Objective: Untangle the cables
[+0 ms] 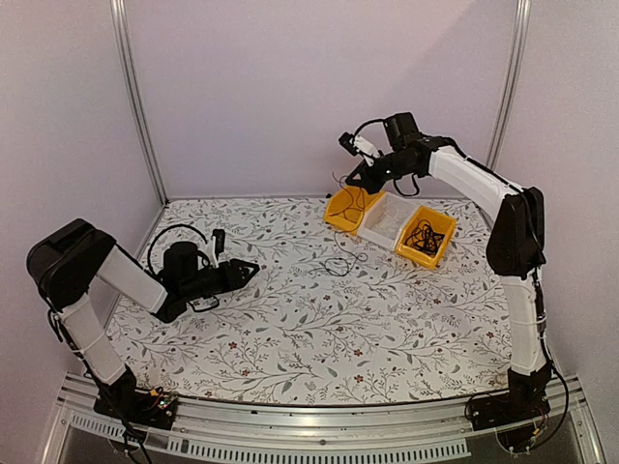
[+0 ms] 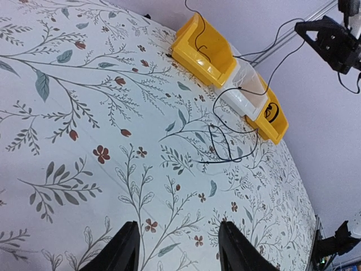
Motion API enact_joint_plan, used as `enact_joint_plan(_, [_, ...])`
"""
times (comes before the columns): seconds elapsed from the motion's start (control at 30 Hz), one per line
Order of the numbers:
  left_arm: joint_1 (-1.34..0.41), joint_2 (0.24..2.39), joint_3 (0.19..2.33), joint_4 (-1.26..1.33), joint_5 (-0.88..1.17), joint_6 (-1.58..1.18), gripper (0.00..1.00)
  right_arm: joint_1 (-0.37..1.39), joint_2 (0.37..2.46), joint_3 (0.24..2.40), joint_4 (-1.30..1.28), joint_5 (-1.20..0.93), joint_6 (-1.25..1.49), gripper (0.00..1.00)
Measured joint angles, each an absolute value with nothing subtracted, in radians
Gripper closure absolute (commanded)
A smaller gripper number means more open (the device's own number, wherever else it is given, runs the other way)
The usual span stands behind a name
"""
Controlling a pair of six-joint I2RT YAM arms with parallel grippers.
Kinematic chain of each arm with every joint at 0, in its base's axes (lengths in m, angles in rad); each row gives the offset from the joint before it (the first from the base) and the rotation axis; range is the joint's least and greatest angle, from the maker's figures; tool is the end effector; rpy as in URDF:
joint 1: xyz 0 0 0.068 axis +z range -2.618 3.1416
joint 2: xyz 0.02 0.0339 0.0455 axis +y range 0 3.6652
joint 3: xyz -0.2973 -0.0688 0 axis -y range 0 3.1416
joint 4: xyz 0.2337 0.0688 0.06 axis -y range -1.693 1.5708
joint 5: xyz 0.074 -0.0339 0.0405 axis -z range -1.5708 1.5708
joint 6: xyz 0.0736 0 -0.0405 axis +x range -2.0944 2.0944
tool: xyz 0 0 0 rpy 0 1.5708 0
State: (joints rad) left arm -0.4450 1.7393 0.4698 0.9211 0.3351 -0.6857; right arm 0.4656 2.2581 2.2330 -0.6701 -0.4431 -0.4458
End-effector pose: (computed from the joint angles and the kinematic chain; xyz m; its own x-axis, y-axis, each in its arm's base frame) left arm 0.2887 -0.1645 0.1522 -0.6726 -0.3418 -0.6564 0.3355 0.6498 -0.6821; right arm 0.4788 0.2759 0.3074 -0.2147 -0.5438 -0.8113 -0.8782 0.4710 -0.0833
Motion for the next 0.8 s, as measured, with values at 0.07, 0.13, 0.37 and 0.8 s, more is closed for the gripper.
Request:
enact_joint_plan(0.07, [-0.445,1.739,0.469,0.918,0.333,-0.686,0.53,0.451,2.258,2.241,-0.646,-0.419,-0.453,1.0])
enact_joint_plan(0.13, [-0.445,1.739,0.469,0.912,0.332,-0.685,0.53,0.436,2.259,2.27,-0.614,-0.398,-0.453,1.0])
enact_joint_plan(0.37, [-0.445,1.739,0.468,0.897,0.328,-0.686,0.53,0.406,2.259,2.331,-0.386,-0.326,-0.468,1.0])
enact_joint_plan(0.8, [-0.445,1.734,0.445,0.891,0.324,-0.689,0.53,0.365,2.414,2.345,-0.119,-0.245,-0.517,1.0])
